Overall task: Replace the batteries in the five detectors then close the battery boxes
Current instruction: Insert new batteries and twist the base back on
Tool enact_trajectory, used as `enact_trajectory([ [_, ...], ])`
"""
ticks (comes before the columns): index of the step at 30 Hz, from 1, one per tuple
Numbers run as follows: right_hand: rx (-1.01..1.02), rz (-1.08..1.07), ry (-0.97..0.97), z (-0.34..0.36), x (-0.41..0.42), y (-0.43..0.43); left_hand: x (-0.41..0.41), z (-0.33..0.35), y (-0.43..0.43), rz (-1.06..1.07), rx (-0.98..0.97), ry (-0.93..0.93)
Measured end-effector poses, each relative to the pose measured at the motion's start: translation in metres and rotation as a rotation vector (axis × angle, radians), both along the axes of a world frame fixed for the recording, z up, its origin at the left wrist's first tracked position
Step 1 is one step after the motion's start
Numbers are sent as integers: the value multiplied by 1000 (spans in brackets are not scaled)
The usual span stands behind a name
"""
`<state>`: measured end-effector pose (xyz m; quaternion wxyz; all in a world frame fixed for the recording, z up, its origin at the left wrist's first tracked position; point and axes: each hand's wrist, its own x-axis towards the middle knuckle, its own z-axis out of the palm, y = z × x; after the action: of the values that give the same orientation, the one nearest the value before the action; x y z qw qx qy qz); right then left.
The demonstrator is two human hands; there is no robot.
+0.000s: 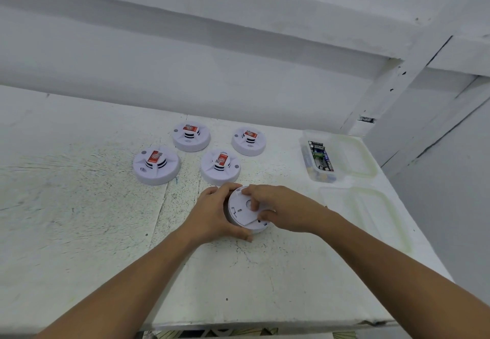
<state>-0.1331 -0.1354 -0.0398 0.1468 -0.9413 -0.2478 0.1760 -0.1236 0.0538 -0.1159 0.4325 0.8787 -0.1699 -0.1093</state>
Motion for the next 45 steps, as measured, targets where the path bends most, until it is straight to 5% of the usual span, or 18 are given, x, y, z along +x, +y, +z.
enact_trajectory([
  [24, 221, -67, 27, -29, -8, -5, 11, -3, 10, -108, -11, 49],
  [45, 291, -249, -62, -40, -25, 11, 3, -9, 8, -54, -27, -97],
])
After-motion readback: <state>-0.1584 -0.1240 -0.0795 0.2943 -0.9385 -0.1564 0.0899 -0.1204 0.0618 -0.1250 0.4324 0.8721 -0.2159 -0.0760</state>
